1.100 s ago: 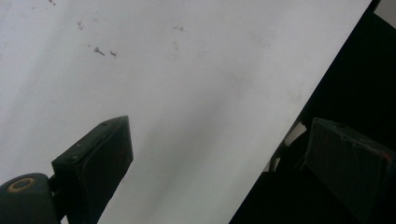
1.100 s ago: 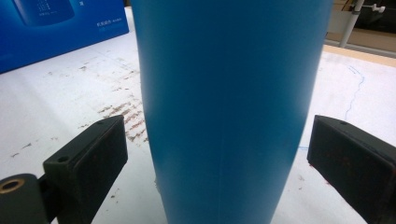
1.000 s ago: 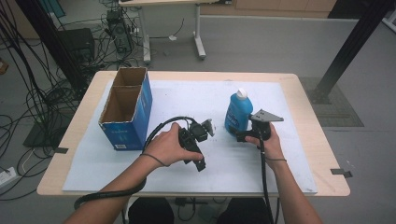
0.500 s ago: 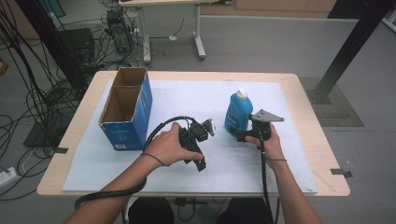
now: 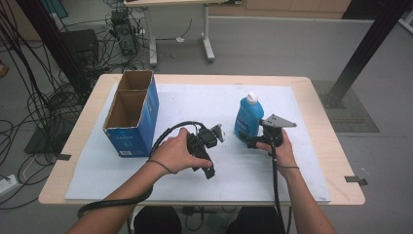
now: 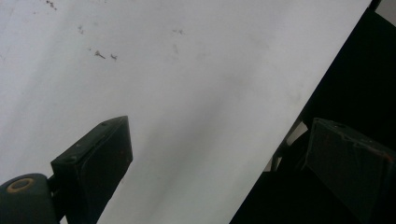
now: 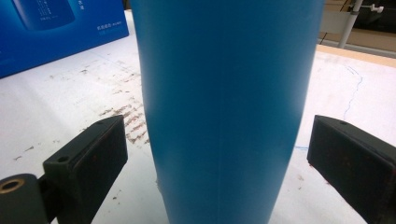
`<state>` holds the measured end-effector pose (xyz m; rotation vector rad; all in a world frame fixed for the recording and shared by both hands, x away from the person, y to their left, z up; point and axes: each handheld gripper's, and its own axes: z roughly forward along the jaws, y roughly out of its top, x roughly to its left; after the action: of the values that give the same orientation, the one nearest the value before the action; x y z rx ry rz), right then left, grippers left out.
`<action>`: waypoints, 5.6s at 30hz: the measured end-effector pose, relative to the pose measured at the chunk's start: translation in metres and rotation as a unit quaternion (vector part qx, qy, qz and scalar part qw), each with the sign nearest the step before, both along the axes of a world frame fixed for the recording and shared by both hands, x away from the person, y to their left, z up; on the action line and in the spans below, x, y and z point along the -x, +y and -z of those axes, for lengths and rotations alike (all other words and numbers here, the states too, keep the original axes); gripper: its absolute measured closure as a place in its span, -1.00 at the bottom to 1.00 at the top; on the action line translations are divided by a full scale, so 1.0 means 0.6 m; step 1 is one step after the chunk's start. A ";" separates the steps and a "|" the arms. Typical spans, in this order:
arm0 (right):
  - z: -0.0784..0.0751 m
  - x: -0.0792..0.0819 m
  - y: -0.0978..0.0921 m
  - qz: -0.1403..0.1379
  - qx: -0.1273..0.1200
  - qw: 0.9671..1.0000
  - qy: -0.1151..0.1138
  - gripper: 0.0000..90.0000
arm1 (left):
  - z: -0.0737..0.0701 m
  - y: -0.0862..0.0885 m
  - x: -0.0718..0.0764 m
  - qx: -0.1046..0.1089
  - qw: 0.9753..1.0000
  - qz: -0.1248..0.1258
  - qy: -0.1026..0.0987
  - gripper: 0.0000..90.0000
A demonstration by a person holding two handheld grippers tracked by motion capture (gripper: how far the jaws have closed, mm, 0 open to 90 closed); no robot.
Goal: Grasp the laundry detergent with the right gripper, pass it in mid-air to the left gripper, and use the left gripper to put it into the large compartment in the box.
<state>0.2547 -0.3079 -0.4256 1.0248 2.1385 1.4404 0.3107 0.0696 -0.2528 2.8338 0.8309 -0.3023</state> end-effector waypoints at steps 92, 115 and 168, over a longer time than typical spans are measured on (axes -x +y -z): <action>0.006 0.002 0.016 0.017 -0.009 1.000 -0.002 -0.51 | -0.002 0.003 0.004 0.001 1.000 -0.002 -0.001 -0.83; 0.009 0.005 0.025 0.028 -0.006 0.999 -0.014 -0.11 | -0.002 0.006 0.006 0.003 1.000 -0.004 -0.001 -0.83; 0.010 0.005 0.025 0.024 -0.003 1.000 -0.019 -0.09 | -0.002 -0.001 0.009 -0.003 1.000 -0.004 -0.001 -0.84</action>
<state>0.2515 -0.2931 -0.4313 1.0353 2.0696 1.4330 0.3053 0.0691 -0.2517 2.8350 0.8431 -0.2971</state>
